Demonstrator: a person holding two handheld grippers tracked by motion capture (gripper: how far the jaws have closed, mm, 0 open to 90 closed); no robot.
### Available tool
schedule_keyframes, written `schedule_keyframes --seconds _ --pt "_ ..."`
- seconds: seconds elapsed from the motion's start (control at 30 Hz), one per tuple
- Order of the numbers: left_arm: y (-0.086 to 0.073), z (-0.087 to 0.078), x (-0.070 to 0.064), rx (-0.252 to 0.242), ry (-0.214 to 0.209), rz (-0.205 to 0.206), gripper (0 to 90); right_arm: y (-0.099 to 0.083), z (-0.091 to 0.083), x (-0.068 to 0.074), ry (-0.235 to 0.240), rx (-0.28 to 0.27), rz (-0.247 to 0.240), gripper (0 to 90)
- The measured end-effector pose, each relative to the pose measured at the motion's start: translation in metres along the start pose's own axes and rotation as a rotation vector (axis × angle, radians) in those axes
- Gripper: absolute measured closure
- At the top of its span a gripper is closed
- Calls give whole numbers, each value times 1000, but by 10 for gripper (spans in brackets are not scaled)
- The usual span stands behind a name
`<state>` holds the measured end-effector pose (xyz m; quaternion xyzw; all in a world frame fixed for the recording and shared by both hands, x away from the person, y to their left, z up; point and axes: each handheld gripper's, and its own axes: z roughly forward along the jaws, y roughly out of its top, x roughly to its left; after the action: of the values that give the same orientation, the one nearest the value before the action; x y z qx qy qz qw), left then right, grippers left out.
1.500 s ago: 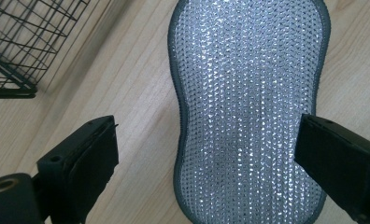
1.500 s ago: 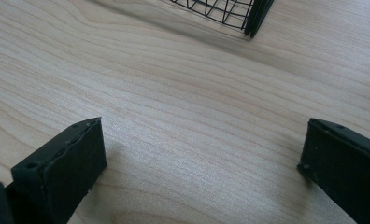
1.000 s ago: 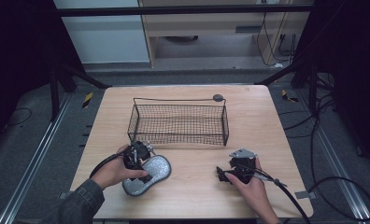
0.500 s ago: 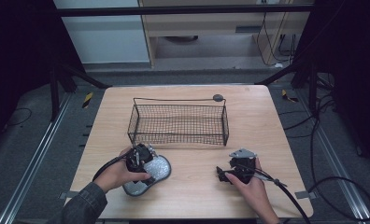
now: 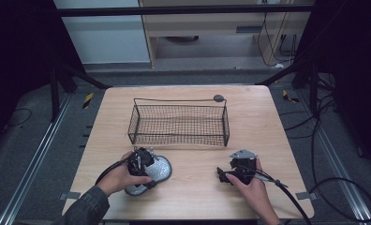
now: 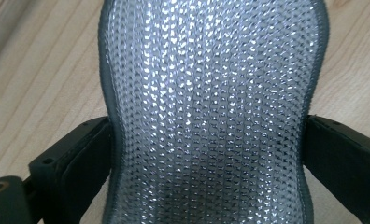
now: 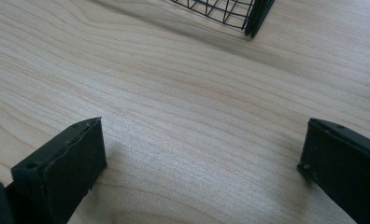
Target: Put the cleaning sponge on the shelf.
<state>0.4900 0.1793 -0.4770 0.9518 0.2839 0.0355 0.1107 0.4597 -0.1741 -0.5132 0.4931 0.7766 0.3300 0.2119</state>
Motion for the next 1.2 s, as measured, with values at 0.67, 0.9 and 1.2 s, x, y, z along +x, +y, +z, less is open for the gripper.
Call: schedule_keyframes --seconds 0.67,0.9,1.2 --pt "0 -2 2 -11 12 24 95 0 0 0 1 0 -1 4" --pt "0 -4 1 -5 25 55 125 0 0 0 1 0 -1 4" --pt "1 -19 3 -33 50 61 127 0 0 0 2 0 -1 4"
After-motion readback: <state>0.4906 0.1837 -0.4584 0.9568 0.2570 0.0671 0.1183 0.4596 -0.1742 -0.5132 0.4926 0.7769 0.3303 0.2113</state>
